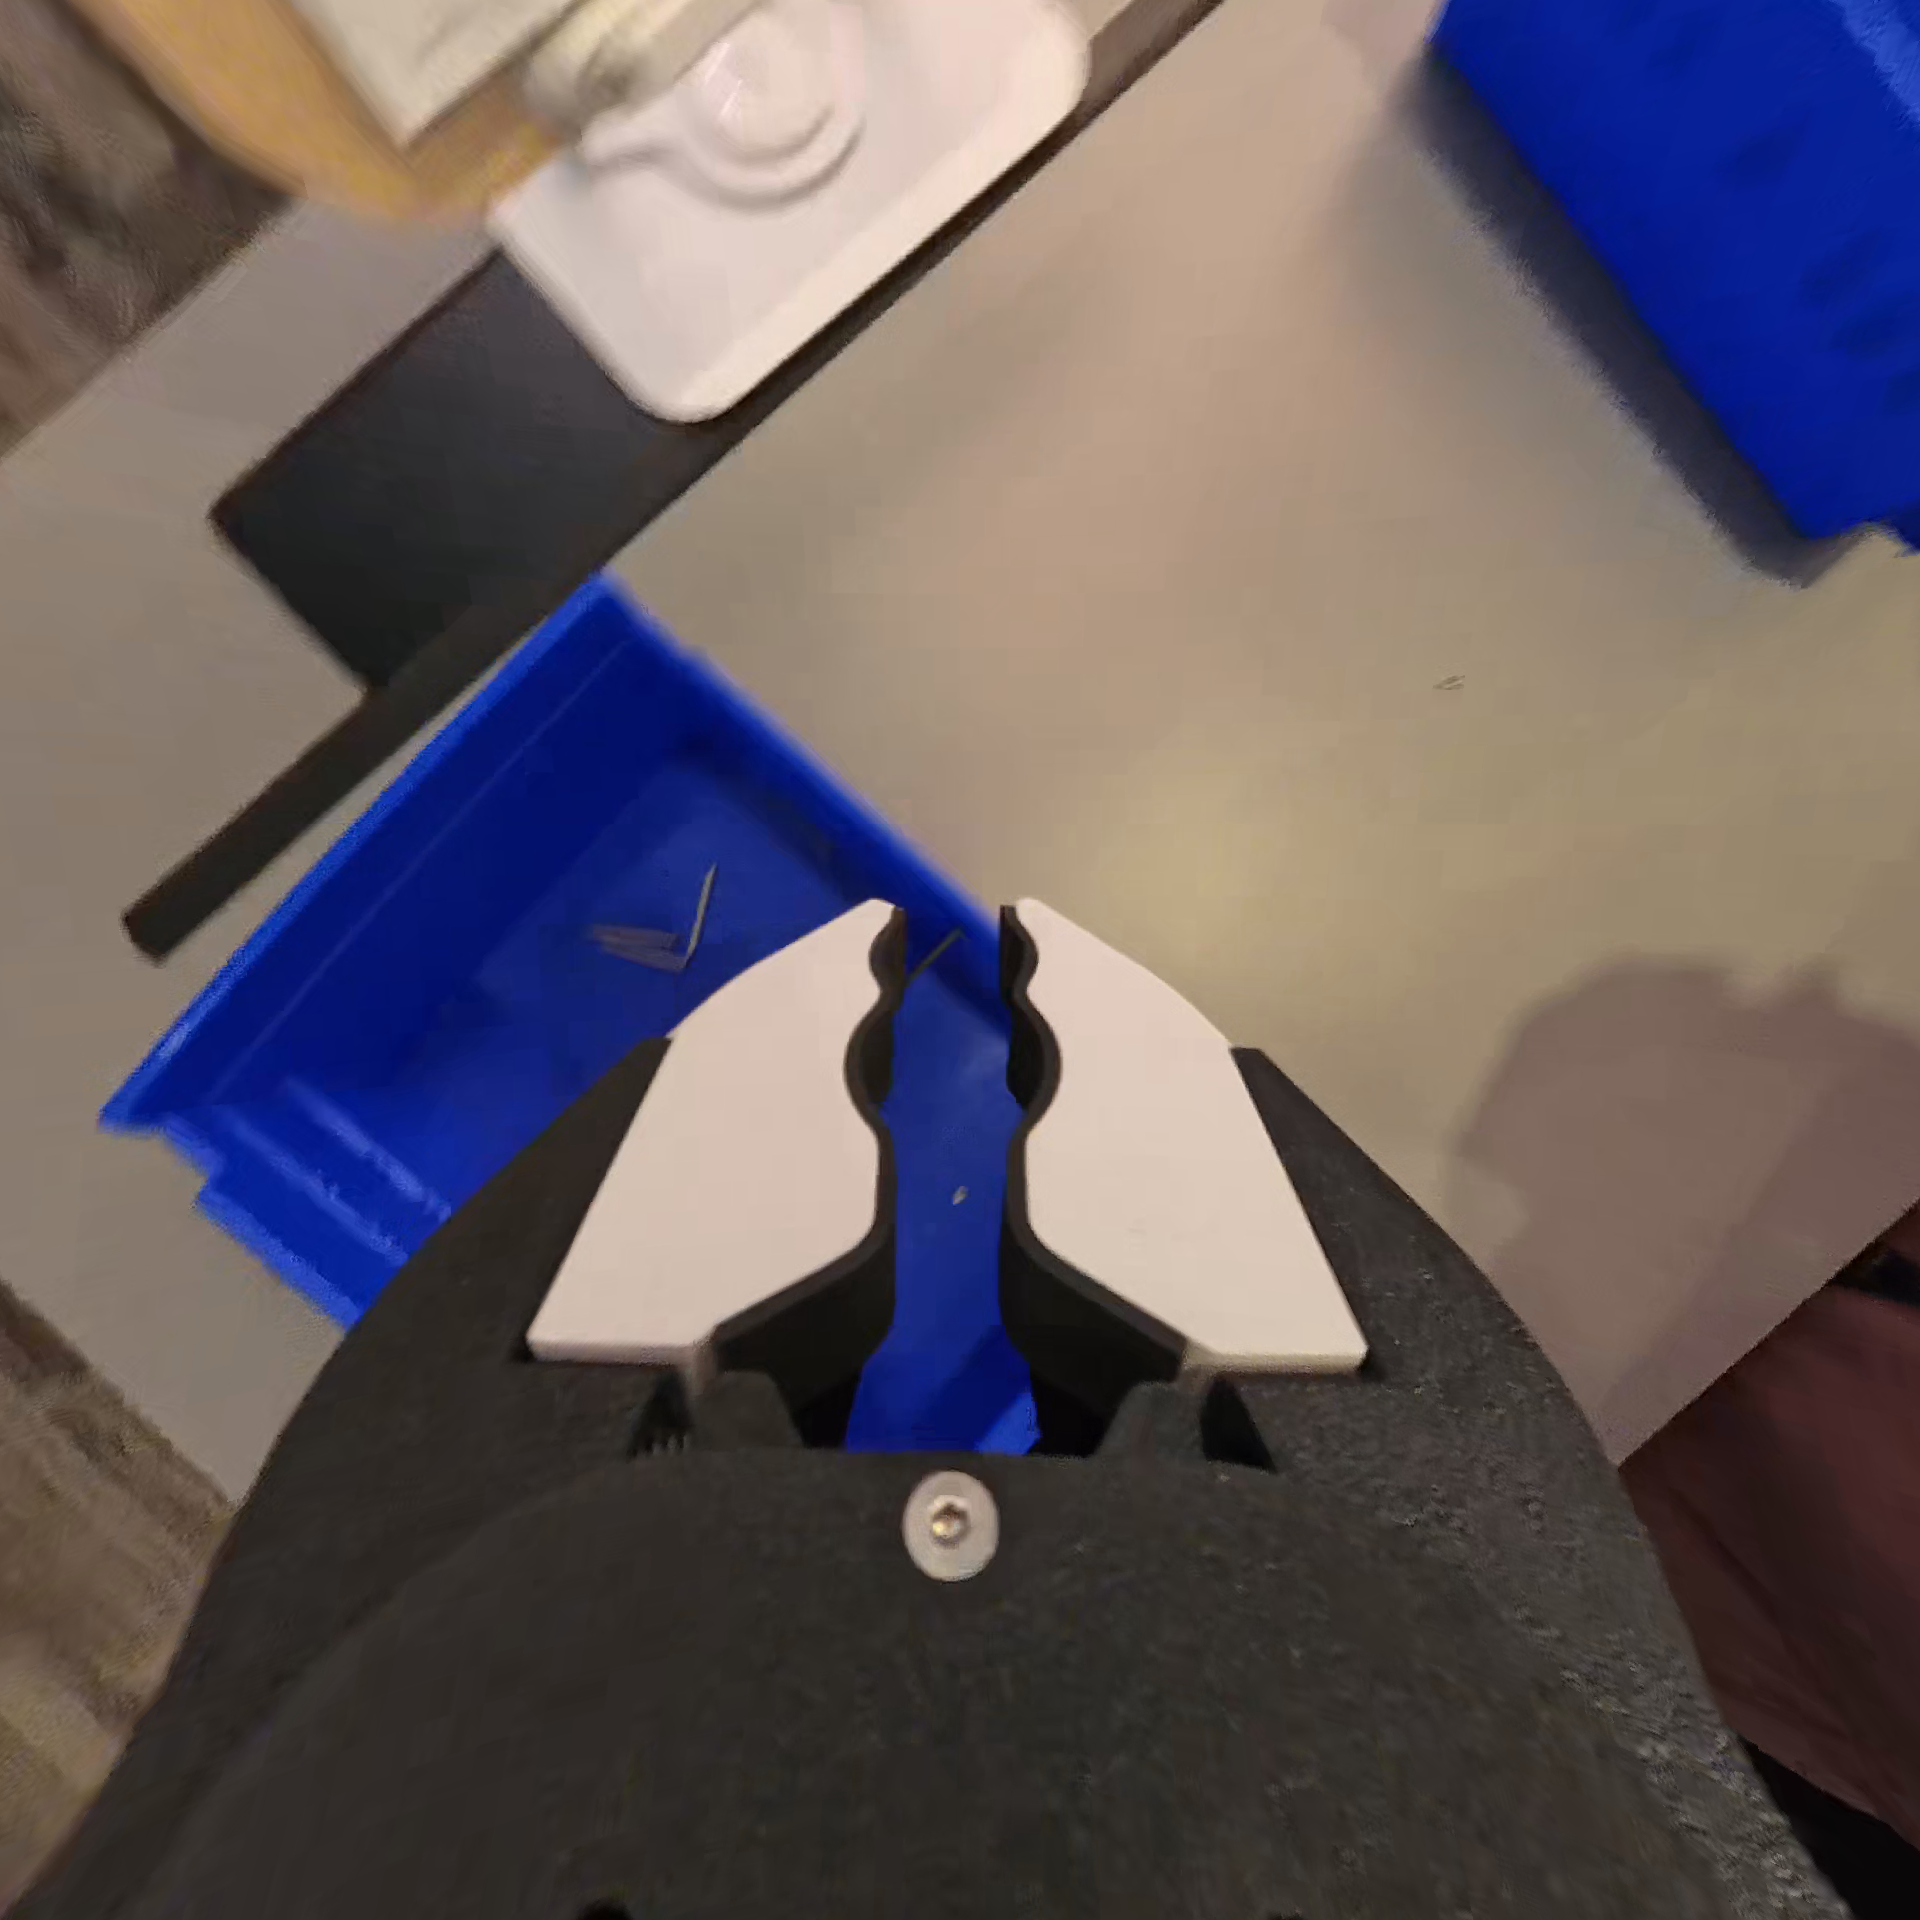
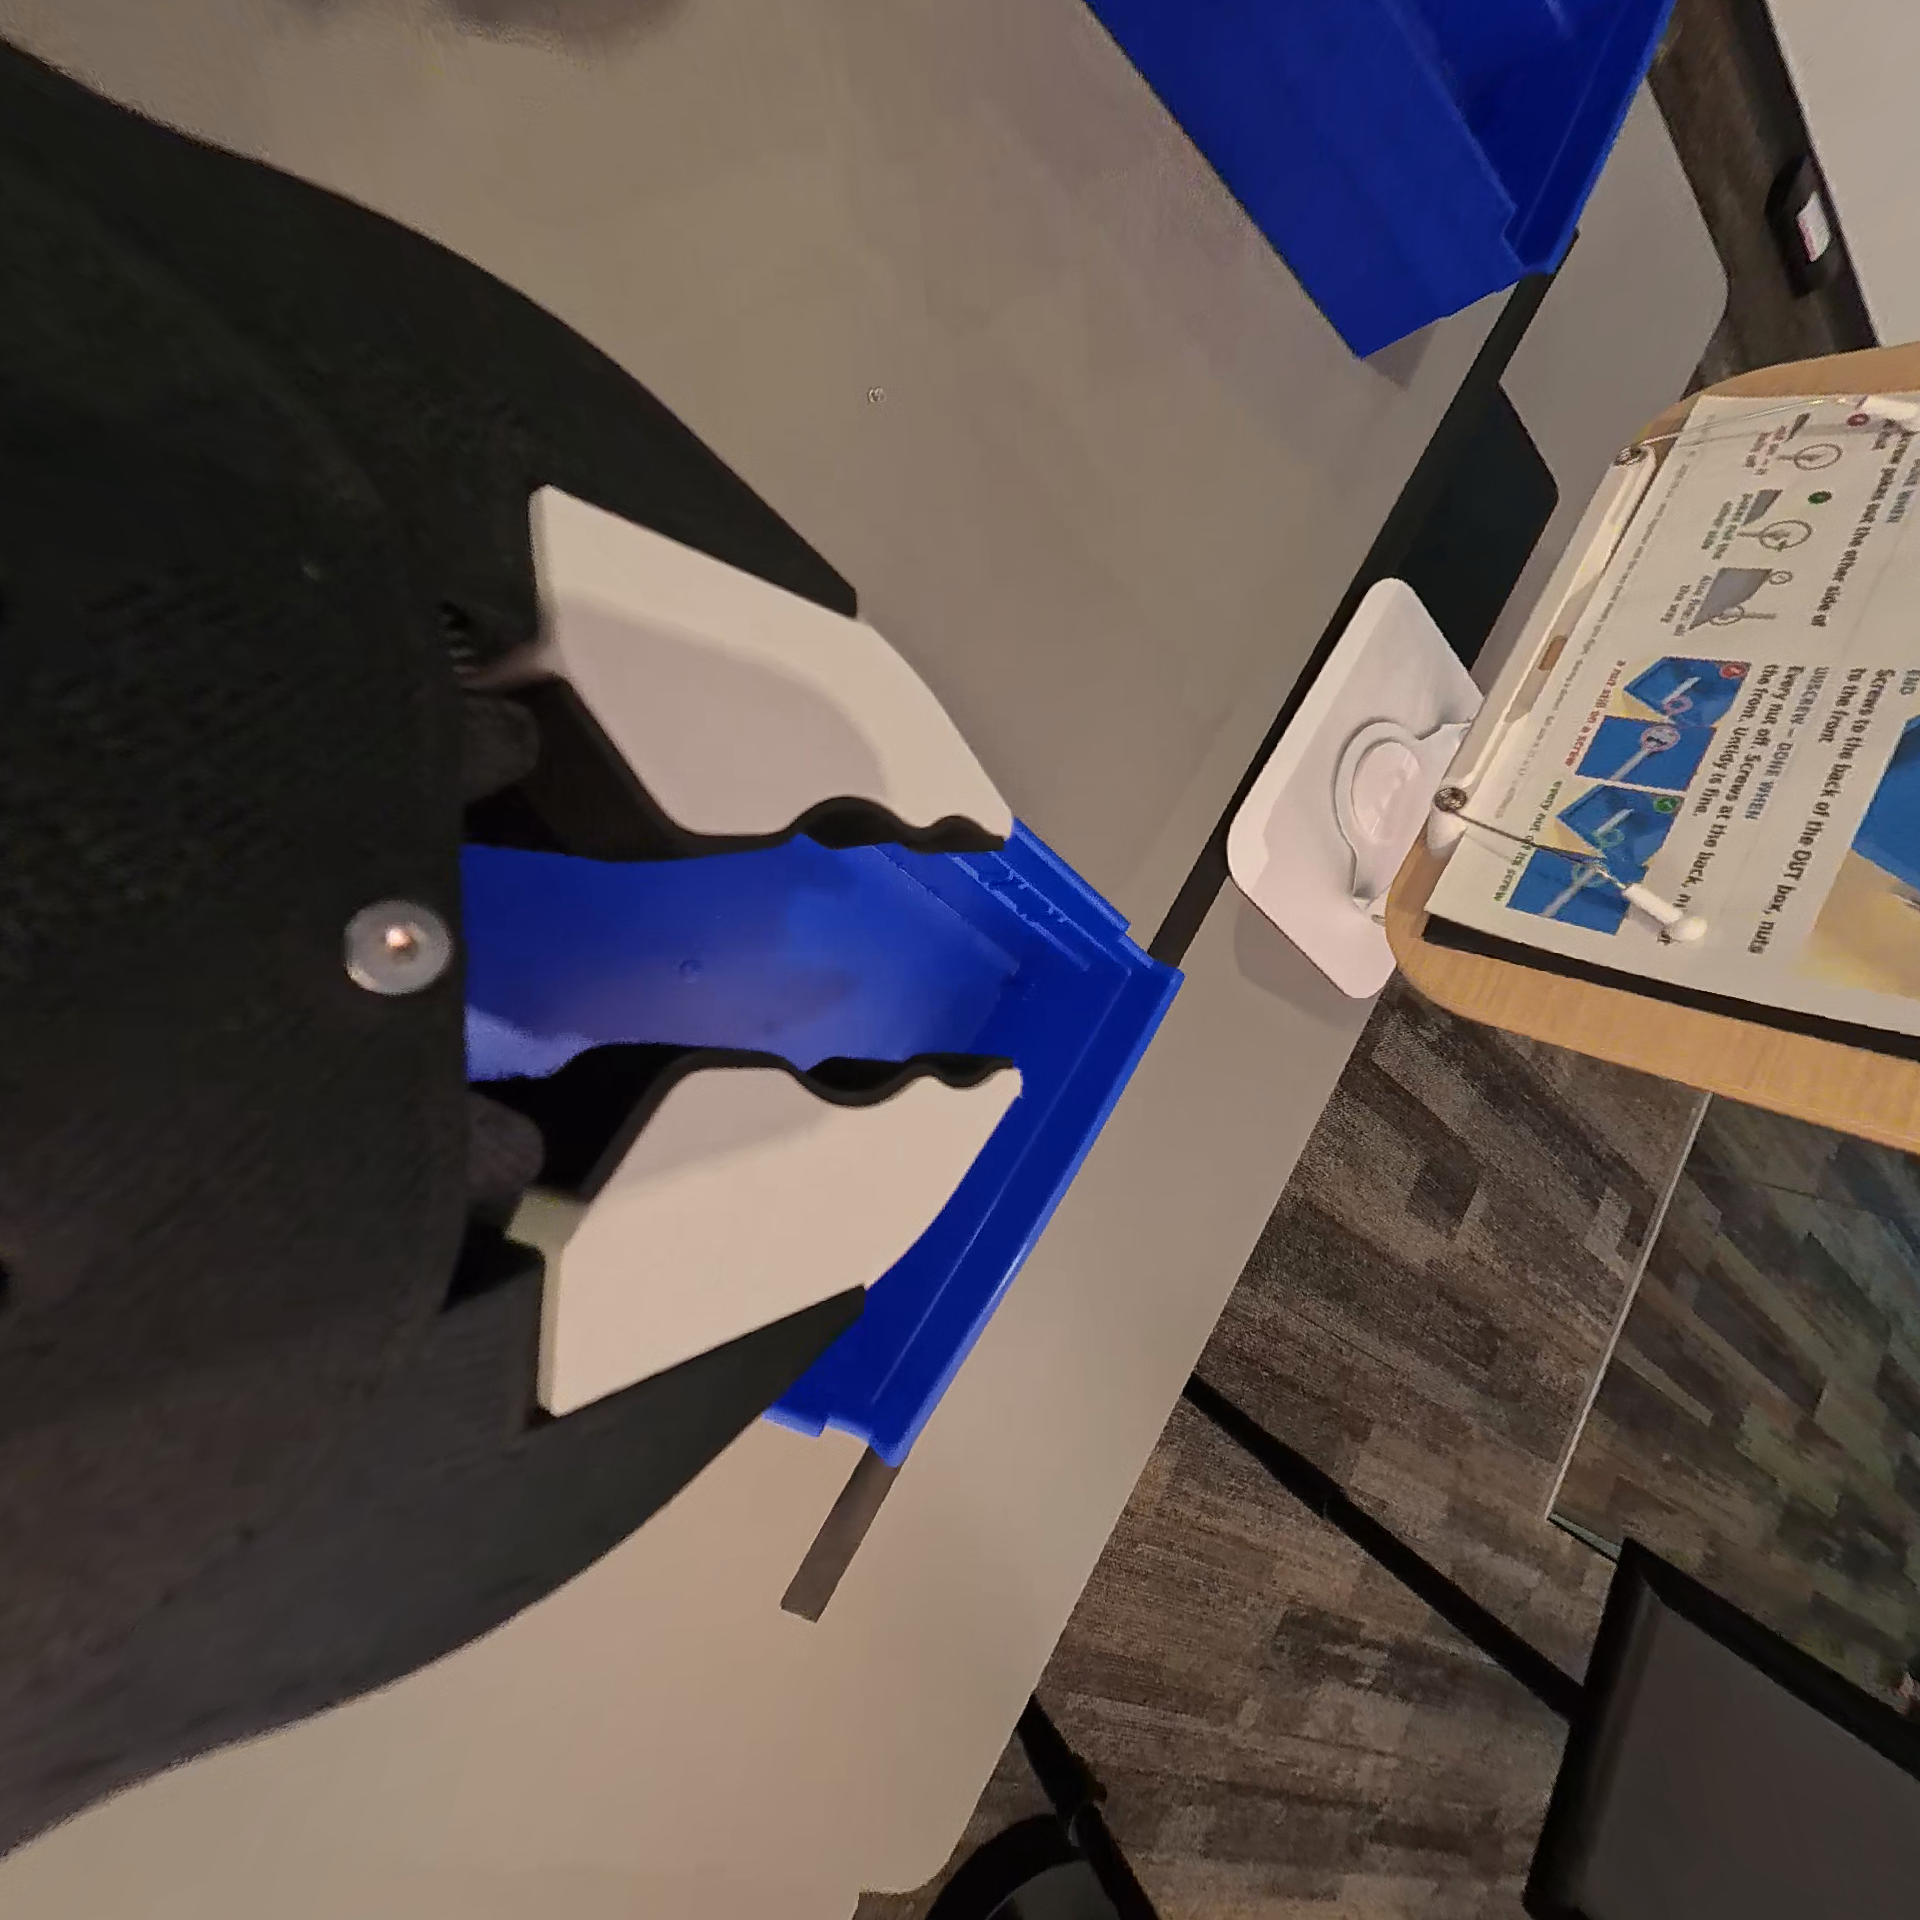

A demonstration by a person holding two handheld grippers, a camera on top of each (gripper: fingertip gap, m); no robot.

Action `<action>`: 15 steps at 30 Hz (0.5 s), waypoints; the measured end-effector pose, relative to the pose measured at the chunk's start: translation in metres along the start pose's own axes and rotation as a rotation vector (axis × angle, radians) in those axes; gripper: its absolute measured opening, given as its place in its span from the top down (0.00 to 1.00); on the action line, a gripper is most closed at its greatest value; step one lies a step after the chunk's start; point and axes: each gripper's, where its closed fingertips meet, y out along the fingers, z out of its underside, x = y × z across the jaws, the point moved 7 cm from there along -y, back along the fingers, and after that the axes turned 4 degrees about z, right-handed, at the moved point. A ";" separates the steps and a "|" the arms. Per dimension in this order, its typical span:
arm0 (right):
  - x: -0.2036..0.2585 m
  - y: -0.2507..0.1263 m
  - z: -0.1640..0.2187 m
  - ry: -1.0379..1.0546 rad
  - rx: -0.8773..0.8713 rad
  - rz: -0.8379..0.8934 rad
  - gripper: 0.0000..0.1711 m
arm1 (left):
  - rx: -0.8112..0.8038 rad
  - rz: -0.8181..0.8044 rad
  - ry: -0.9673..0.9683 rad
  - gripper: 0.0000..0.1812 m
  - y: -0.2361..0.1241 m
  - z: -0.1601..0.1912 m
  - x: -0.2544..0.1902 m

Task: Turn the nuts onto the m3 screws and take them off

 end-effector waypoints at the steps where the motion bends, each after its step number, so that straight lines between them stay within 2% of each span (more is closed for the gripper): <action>1: 0.002 0.003 0.001 -0.006 0.014 0.003 0.78 | 0.021 -0.010 -0.052 0.91 0.003 0.010 0.017; 5: 0.007 0.016 0.004 -0.029 0.070 0.023 0.78 | 0.138 0.038 -0.275 0.89 0.038 0.041 0.070; 8: 0.007 0.024 0.009 -0.035 0.110 0.038 0.78 | 0.234 -0.007 -0.422 0.90 0.071 0.058 0.103; 12: 0.006 0.032 0.013 -0.038 0.148 0.048 0.77 | 0.325 0.021 -0.586 0.89 0.108 0.071 0.121; 15: 0.006 0.037 0.015 -0.049 0.170 0.054 0.77 | 0.377 -0.019 -0.590 0.89 0.123 0.075 0.127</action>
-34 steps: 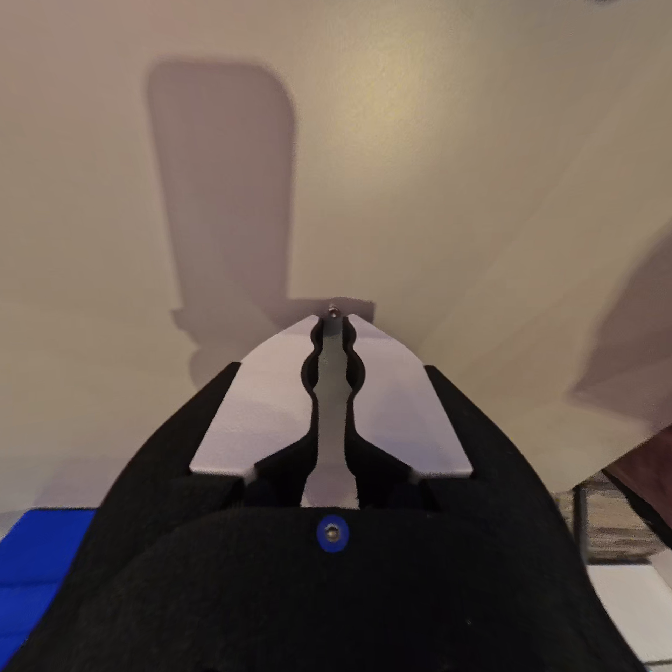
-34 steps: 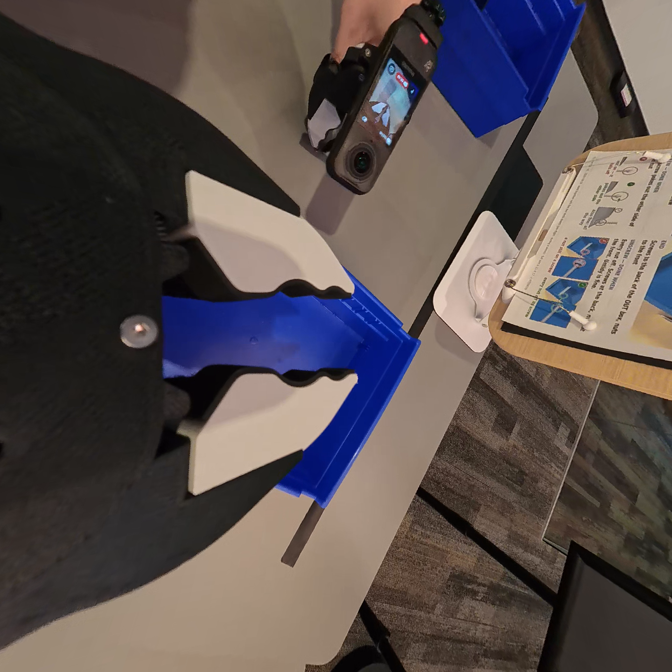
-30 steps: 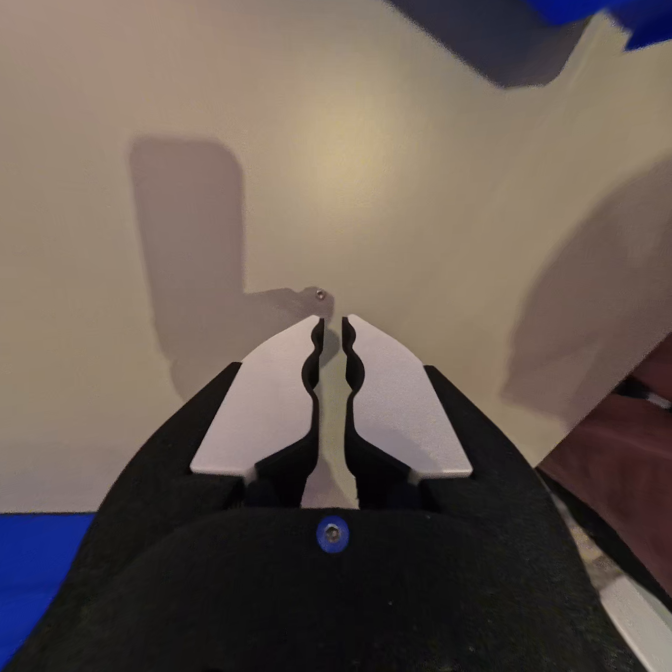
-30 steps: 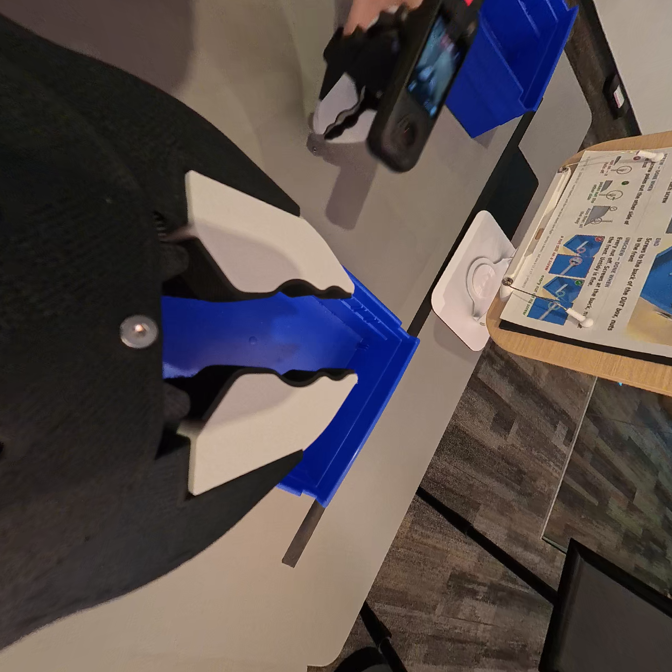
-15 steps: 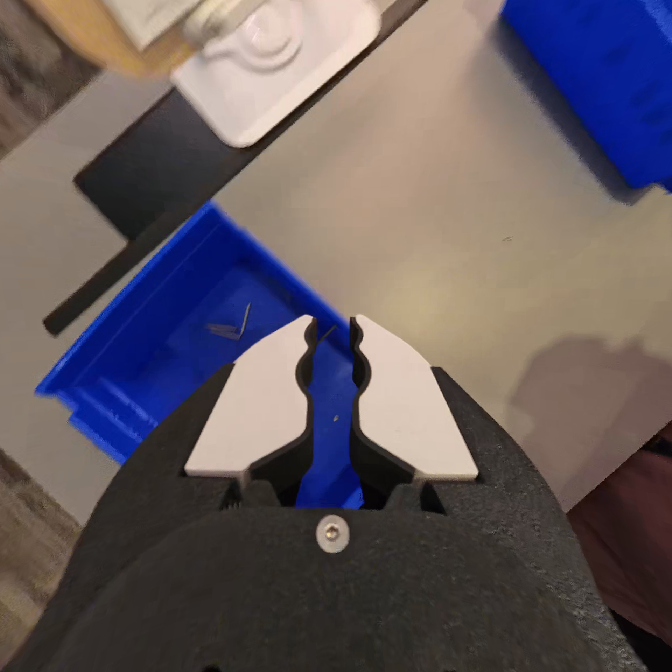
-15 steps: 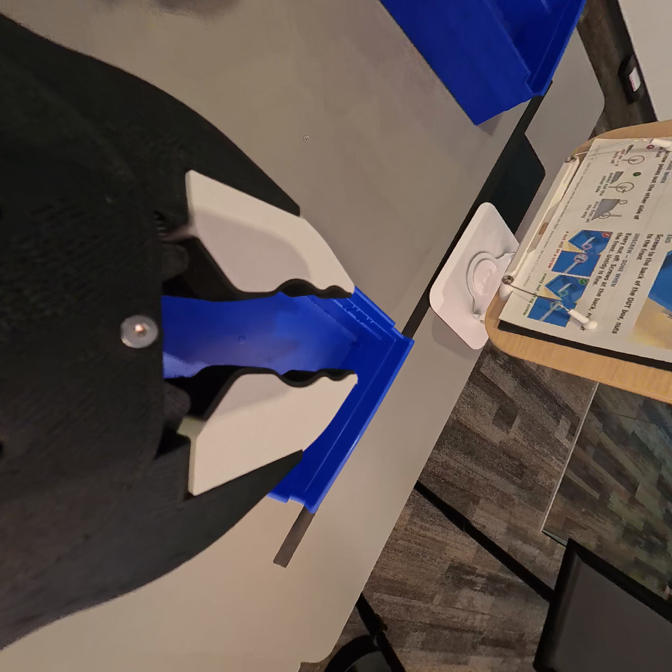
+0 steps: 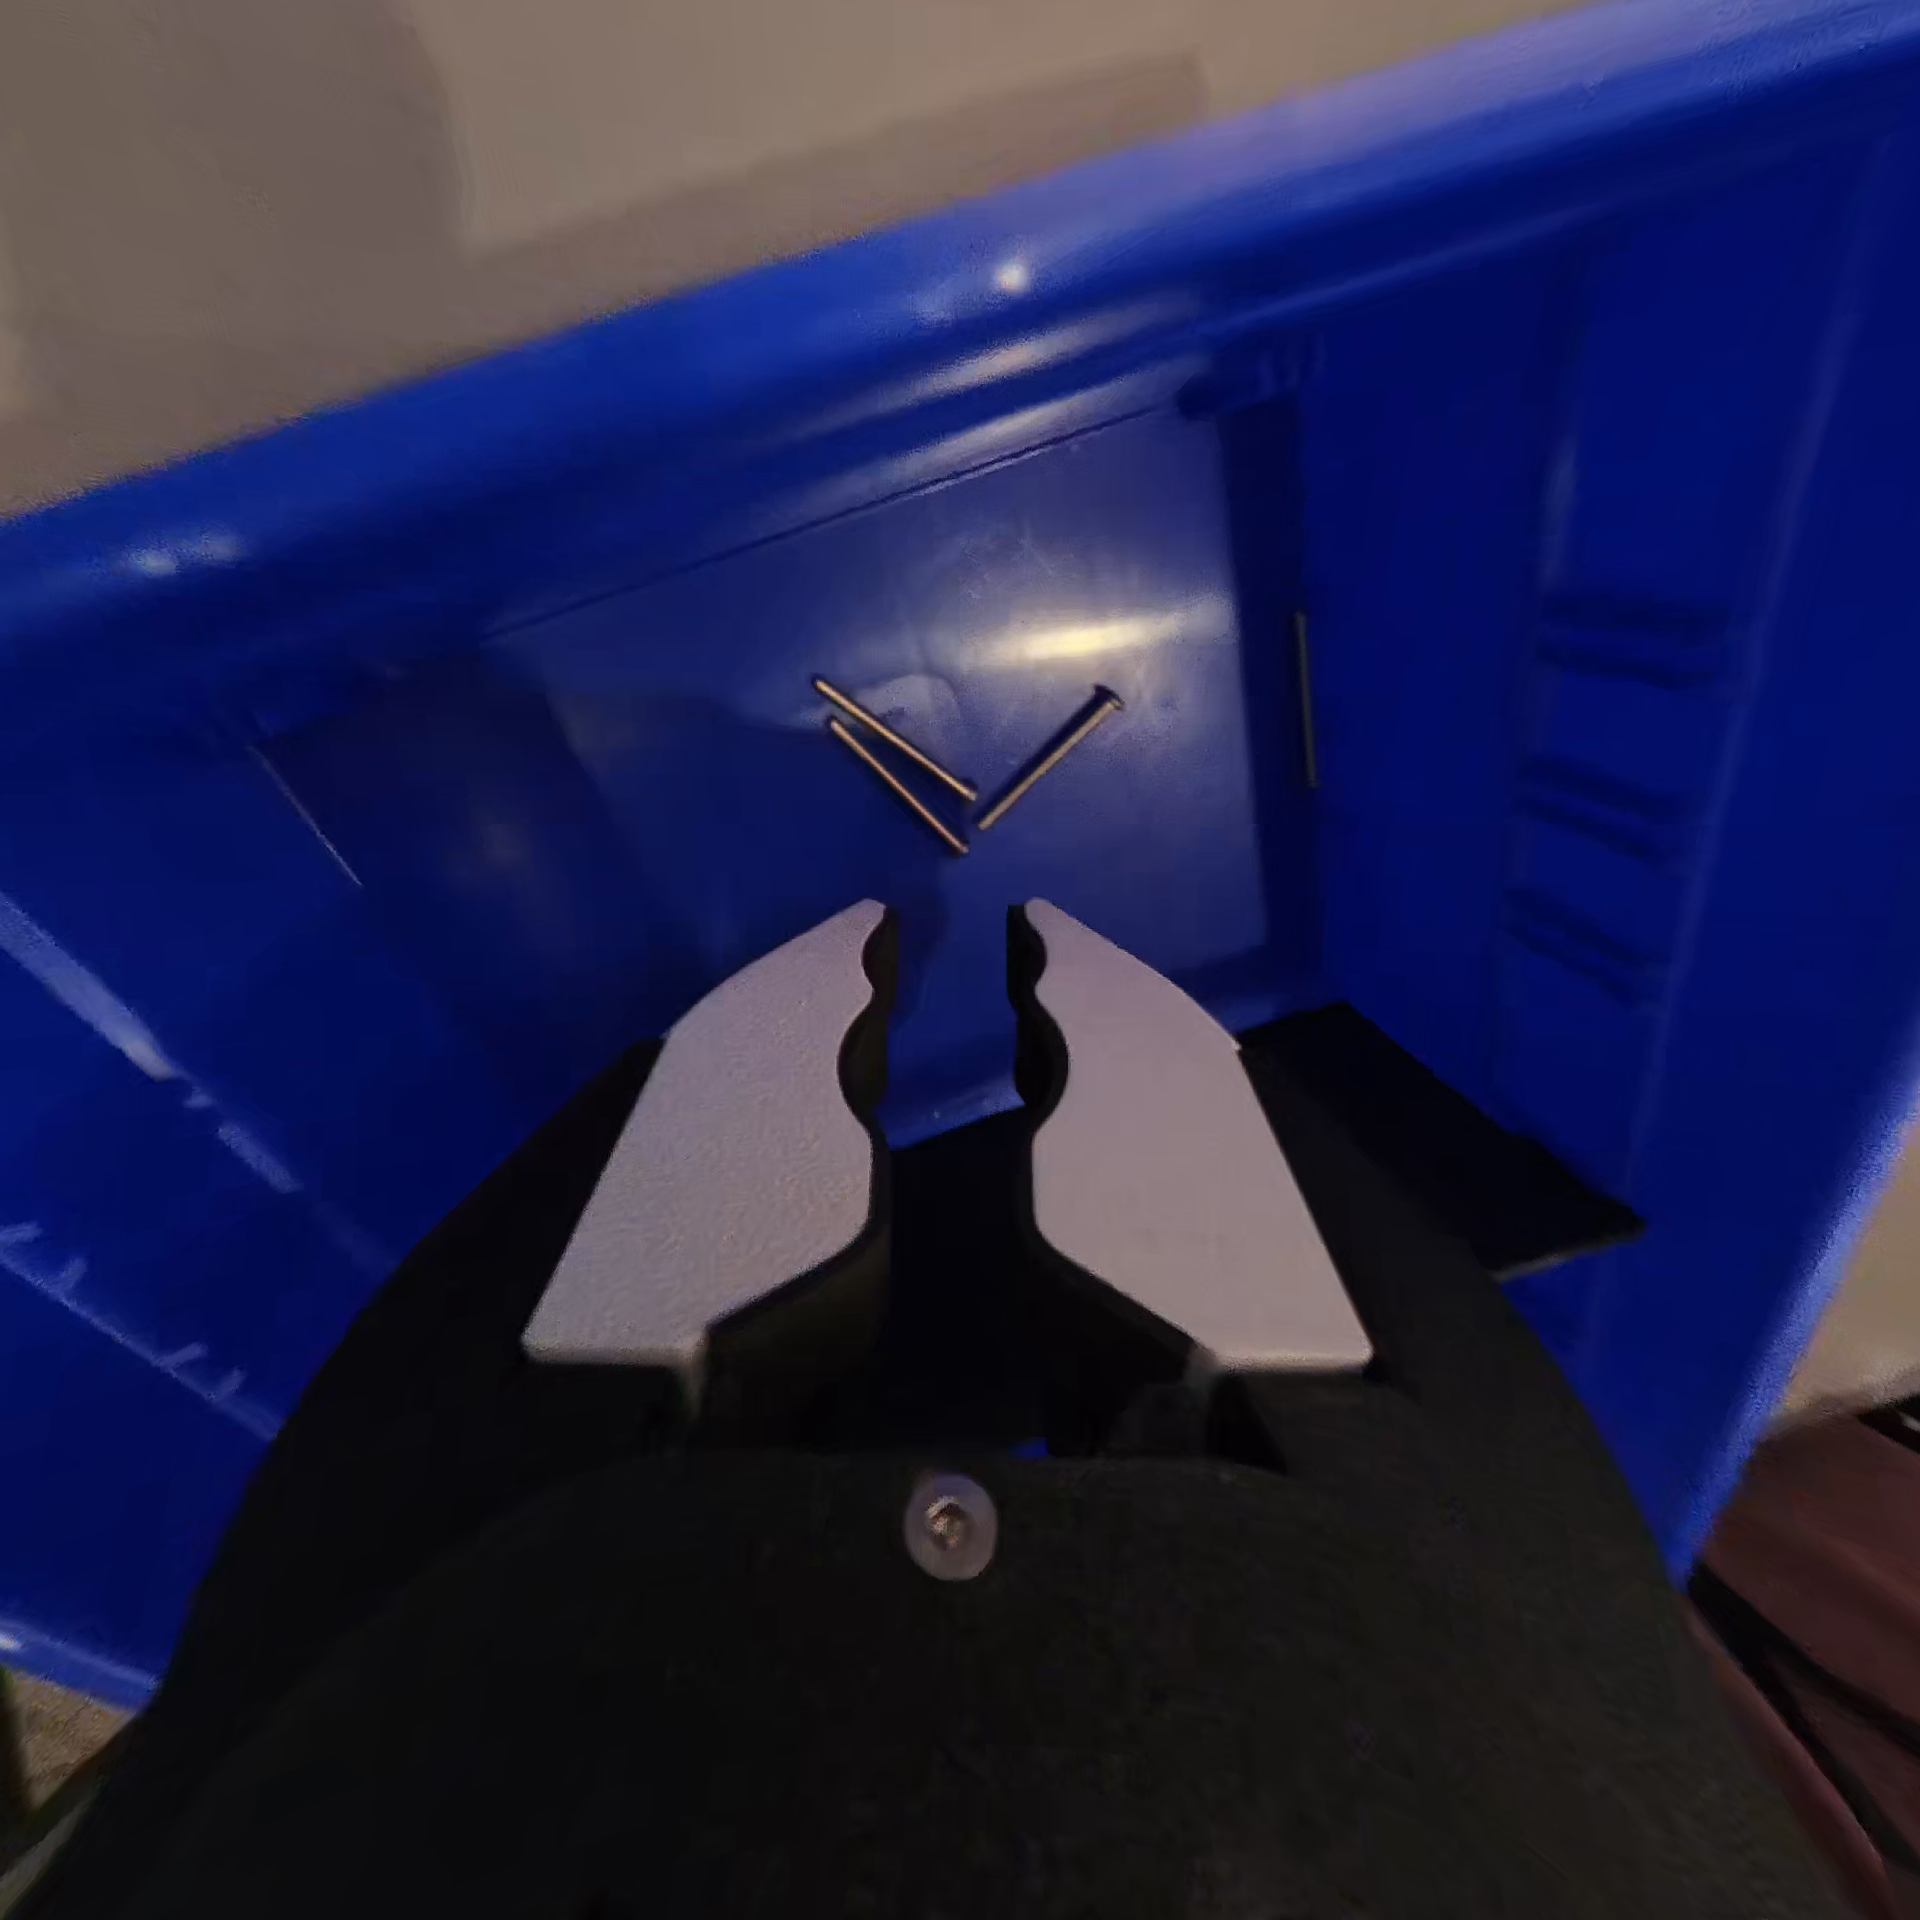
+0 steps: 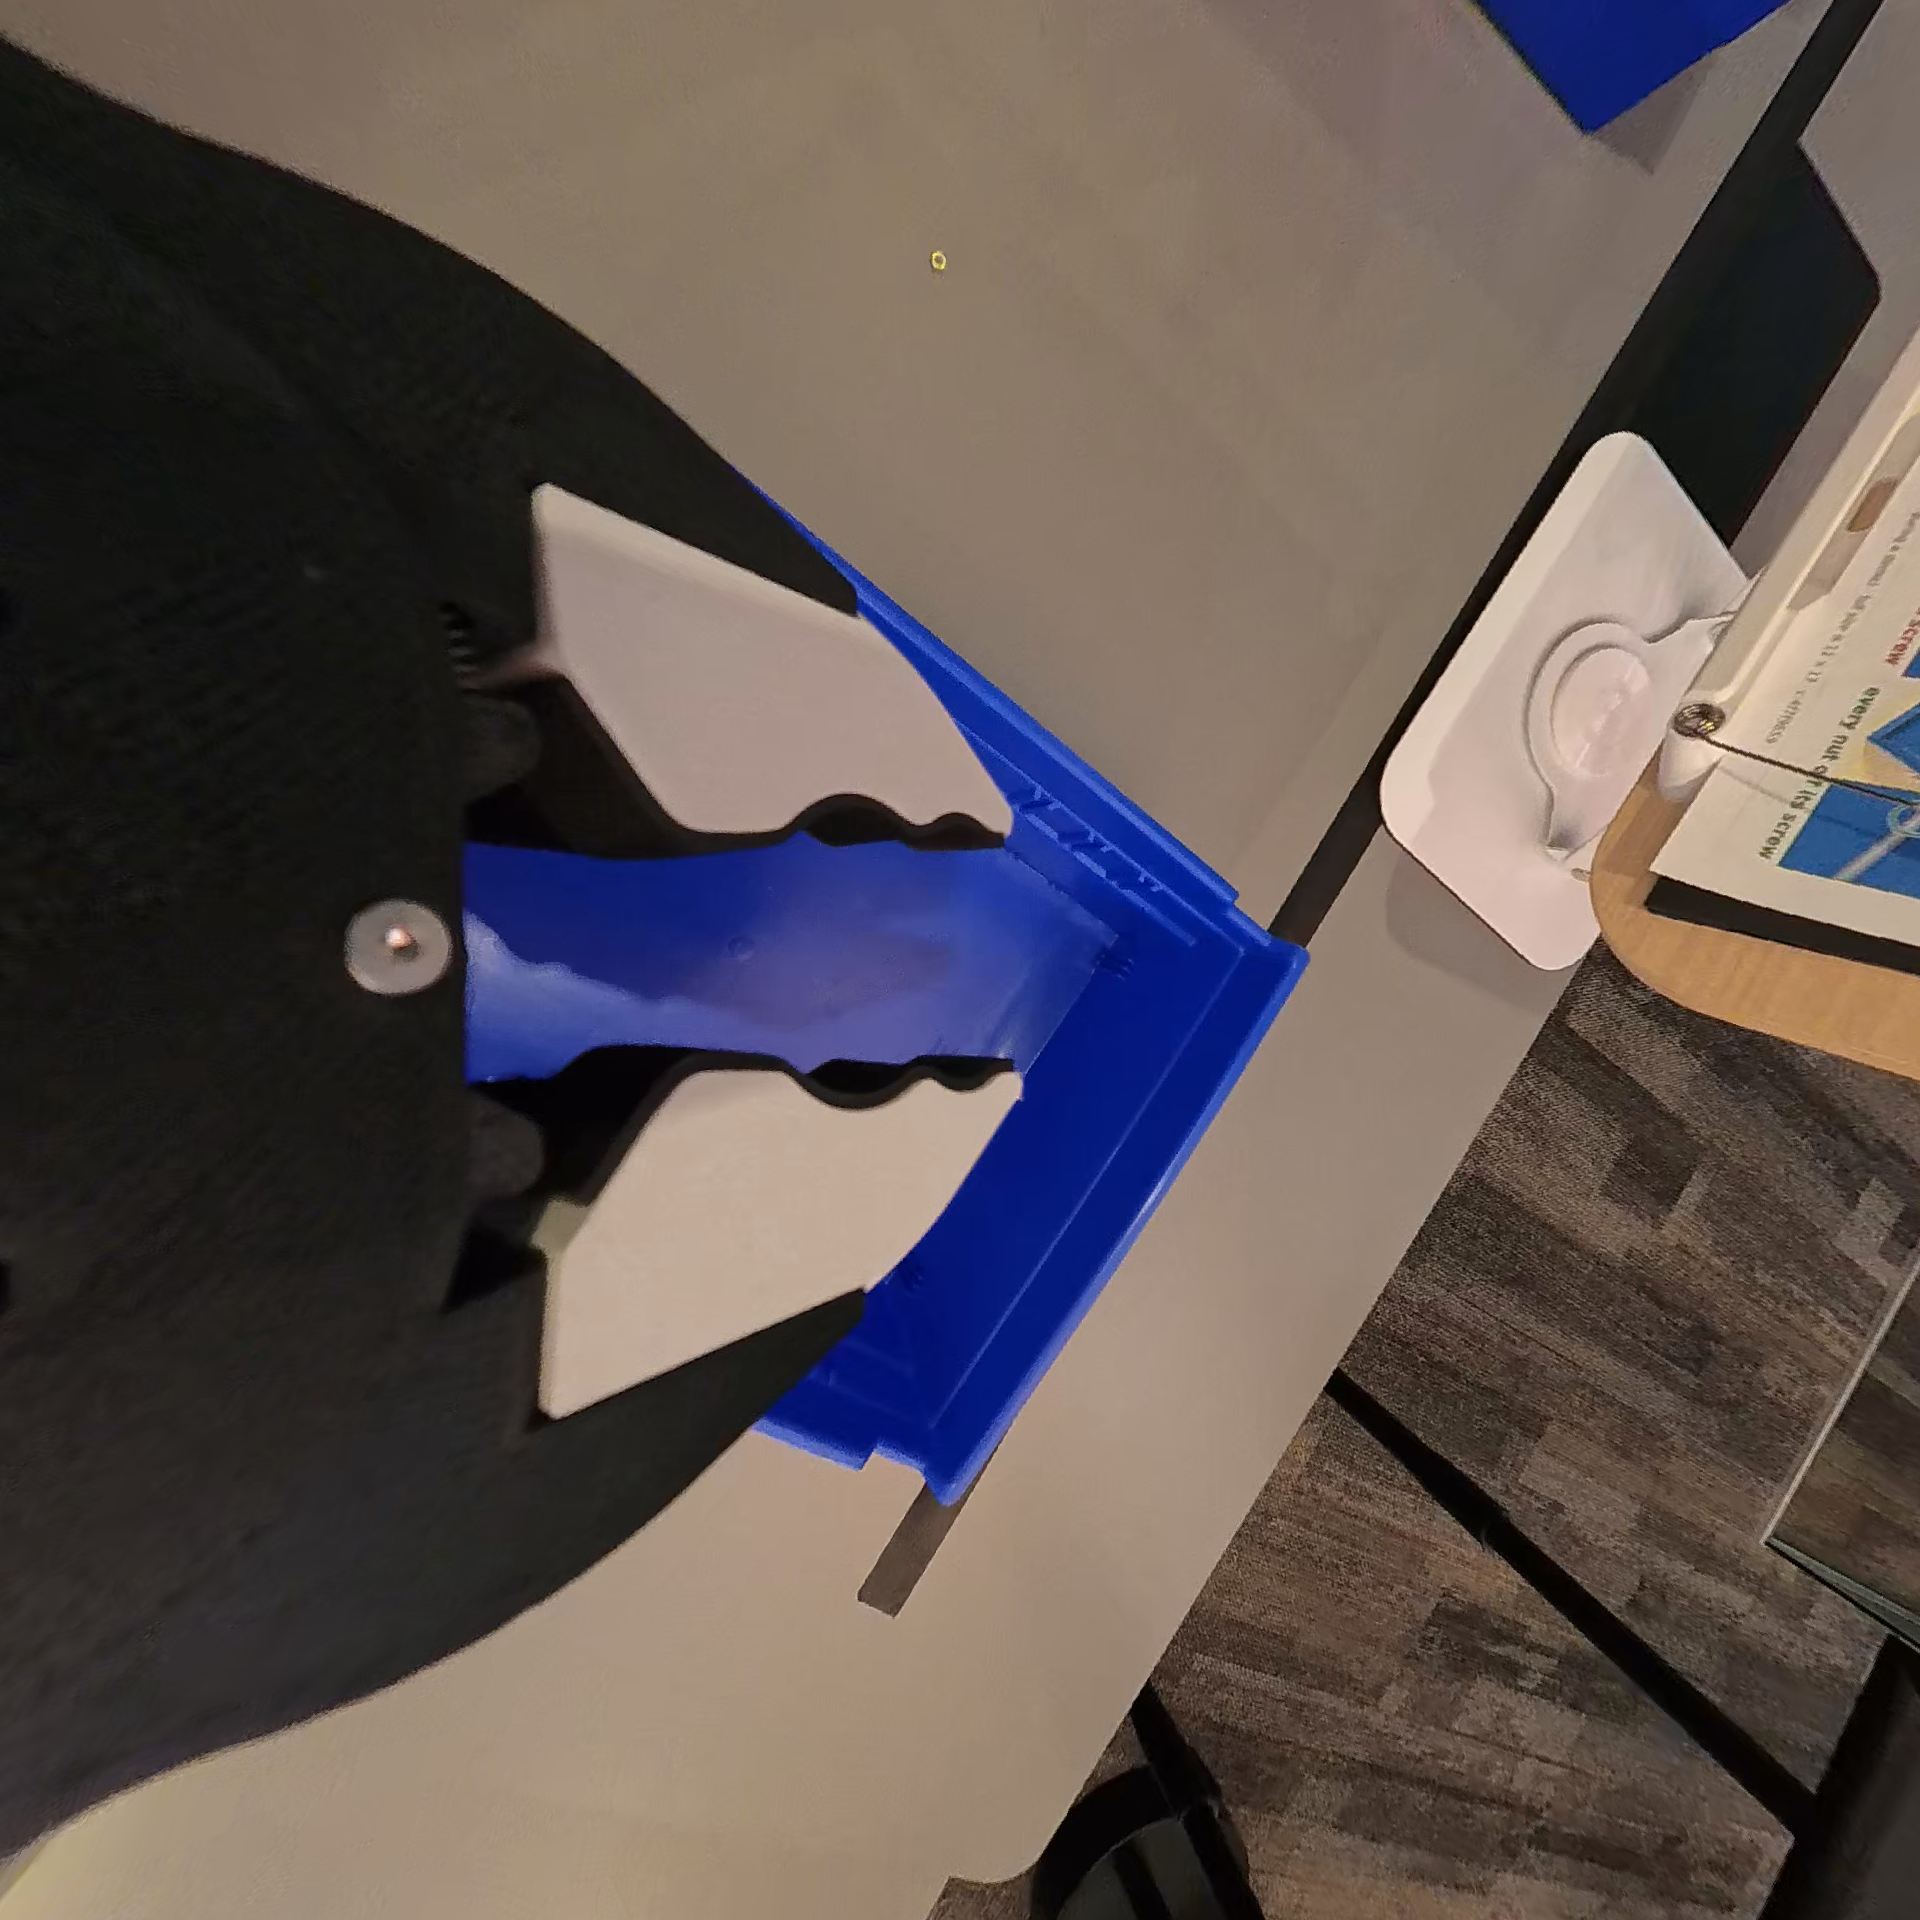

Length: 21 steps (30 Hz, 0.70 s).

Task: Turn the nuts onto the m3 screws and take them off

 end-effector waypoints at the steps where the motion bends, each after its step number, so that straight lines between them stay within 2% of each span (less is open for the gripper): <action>1: 0.000 0.001 0.000 -0.003 0.006 0.002 0.77 | 0.006 -0.020 0.007 0.89 0.003 -0.002 0.000; 12: 0.000 0.001 0.001 -0.018 0.018 0.000 0.77 | 0.024 -0.140 0.014 0.88 0.017 -0.015 0.003; 21: -0.002 0.002 0.003 -0.020 0.034 0.006 0.77 | 0.021 -0.164 0.018 0.90 0.021 -0.015 0.008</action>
